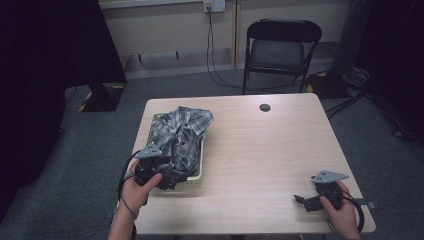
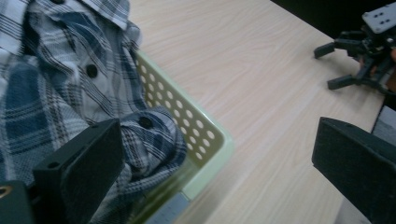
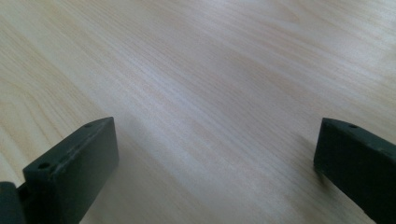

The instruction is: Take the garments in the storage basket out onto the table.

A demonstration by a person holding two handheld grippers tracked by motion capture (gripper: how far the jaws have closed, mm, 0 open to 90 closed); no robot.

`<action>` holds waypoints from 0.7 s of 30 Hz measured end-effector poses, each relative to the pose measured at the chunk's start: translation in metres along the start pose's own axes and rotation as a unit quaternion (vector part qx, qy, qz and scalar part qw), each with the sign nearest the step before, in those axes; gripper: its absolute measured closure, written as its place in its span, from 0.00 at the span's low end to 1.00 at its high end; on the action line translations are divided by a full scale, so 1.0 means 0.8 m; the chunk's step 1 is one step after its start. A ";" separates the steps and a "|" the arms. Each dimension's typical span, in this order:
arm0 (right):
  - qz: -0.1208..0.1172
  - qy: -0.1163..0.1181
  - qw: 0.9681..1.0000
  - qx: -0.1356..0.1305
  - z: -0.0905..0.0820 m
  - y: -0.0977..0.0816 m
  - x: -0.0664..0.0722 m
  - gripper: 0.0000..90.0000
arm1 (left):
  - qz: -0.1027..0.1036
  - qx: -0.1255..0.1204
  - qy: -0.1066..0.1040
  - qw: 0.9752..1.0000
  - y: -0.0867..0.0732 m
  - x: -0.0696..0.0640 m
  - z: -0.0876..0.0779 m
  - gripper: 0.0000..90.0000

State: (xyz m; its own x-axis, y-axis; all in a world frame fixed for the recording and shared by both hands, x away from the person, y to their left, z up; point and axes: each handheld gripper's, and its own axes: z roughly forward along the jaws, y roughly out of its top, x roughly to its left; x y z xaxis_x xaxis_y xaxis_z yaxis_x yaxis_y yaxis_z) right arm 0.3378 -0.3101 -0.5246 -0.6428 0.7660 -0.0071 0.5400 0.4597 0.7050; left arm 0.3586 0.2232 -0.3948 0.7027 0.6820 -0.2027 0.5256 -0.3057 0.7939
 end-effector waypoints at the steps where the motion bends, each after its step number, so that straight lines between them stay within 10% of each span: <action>1: 0.000 0.000 1.000 0.000 0.000 0.000 0.000 0.00 | -0.001 -0.001 0.004 1.000 0.001 0.001 0.001 0.02; 21: 0.000 0.000 1.000 0.000 0.000 0.000 0.000 0.00 | -0.001 0.027 0.088 0.996 0.018 0.030 0.027 0.03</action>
State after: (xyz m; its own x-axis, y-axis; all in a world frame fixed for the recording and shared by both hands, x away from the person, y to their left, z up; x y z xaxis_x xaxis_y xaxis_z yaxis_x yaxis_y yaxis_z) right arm 0.3378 -0.3100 -0.5246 -0.6427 0.7661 -0.0068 0.5403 0.4595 0.7050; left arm 0.3936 0.2207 -0.4005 0.6094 0.7868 -0.0981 0.5556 -0.3356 0.7607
